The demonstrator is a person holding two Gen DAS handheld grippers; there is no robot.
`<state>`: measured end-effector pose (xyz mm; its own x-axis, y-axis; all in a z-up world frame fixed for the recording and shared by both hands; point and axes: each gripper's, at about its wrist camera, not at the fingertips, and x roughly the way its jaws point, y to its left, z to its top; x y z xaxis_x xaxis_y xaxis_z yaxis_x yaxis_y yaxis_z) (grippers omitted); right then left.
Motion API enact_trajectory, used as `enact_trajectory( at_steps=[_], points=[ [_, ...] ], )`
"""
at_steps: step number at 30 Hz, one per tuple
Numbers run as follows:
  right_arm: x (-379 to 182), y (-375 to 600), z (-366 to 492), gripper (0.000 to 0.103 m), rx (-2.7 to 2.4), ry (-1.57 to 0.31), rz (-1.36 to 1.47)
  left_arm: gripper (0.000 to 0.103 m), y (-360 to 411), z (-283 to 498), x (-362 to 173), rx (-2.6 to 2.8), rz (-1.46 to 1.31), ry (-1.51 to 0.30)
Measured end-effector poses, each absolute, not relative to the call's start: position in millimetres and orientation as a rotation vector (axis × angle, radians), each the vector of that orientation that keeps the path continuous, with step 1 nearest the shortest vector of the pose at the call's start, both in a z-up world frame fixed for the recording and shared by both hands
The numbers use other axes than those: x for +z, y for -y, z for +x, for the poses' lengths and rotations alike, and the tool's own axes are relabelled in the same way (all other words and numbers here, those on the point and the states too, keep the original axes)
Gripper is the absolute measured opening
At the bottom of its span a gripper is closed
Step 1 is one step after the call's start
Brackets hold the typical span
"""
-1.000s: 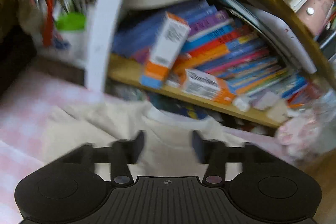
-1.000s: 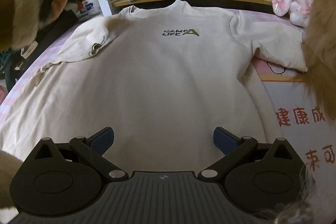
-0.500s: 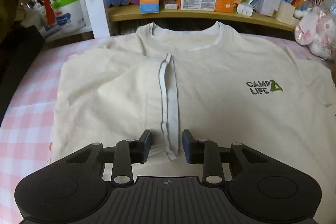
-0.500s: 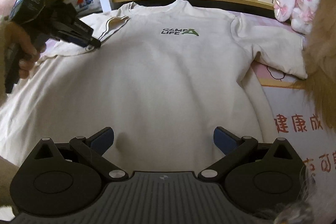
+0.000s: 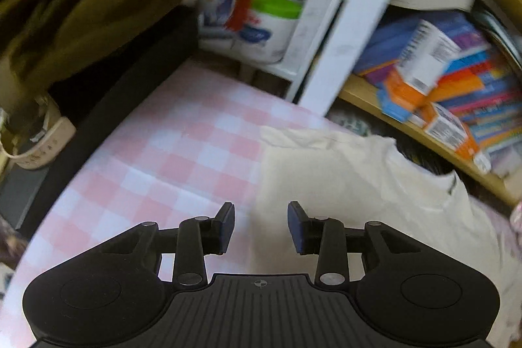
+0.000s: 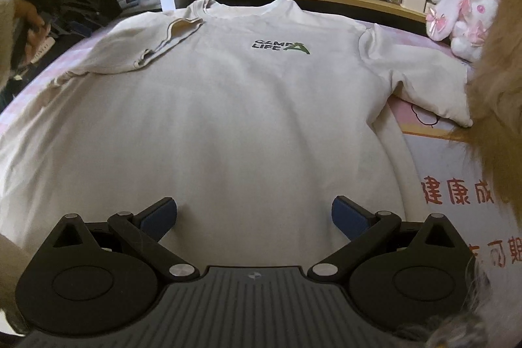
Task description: Fold clothes
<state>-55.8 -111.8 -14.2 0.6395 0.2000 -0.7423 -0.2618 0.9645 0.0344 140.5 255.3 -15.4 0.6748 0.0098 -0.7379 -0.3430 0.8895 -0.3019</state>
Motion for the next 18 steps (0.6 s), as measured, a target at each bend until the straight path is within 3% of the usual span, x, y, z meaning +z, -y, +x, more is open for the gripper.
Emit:
enact_trajectory(
  at_steps=[7, 9, 11, 18],
  points=[
    [-12.6, 107.5, -58.5, 0.102, 0.180, -0.887, -0.074, 0.036, -282.1, 180.2, -38.6, 0.144, -0.557, -0.828],
    [-12.4, 106.1, -60.1, 0.102, 0.152, -0.896, -0.062, 0.032, -284.2, 188.9, -39.3, 0.110, -0.568, -0.833],
    [-12.6, 104.3, -61.9, 0.102, 0.128, -0.904, -0.053, 0.001, -281.4, 195.7, -41.0, 0.062, -0.563, -0.860],
    [-12.6, 99.8, -64.9, 0.102, 0.067, -0.921, -0.026, 0.001, -297.0, 212.7, -30.8, 0.074, -0.449, -0.877]
  ],
)
